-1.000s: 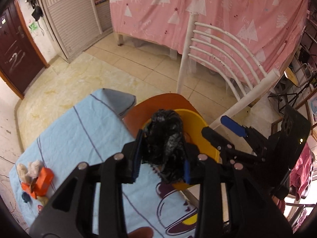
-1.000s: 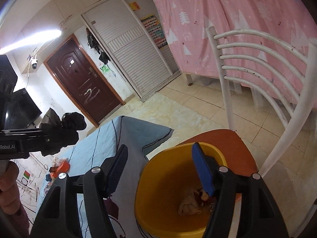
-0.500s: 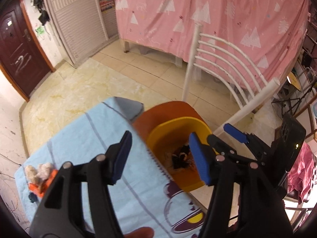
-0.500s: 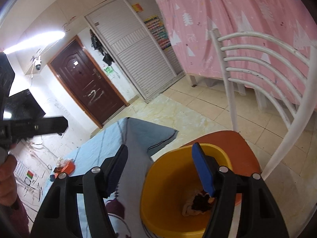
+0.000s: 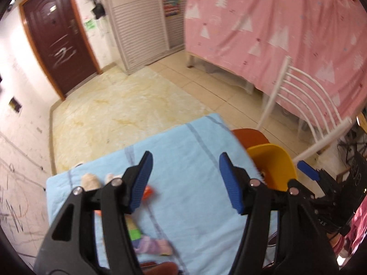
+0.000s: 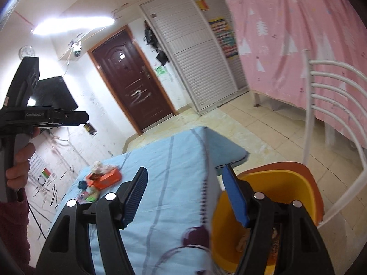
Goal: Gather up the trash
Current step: 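Move both open tools back over the remaining bedsheet items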
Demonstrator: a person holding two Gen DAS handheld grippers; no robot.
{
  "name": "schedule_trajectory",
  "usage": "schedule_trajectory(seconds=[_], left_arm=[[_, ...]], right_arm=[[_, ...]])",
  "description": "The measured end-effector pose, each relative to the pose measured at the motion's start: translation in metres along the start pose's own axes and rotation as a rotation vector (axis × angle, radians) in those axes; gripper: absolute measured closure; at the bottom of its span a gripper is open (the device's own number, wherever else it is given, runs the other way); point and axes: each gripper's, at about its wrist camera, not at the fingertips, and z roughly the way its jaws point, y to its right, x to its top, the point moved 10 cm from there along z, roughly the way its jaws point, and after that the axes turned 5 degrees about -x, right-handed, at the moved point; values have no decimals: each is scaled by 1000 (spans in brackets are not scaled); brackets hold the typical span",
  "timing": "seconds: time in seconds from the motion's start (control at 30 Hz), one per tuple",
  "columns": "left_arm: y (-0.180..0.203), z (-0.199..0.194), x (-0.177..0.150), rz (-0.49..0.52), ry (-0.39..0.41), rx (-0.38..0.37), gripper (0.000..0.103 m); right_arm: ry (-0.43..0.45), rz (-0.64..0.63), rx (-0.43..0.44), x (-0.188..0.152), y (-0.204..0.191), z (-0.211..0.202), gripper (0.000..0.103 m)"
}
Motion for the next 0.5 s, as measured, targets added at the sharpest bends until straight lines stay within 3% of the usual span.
schedule_trajectory(seconds=[0.5], left_arm=[[-125, -18, -44, -134, -5, 85, 45]], right_arm=[[-104, -179, 112, -13, -129, 51, 40]])
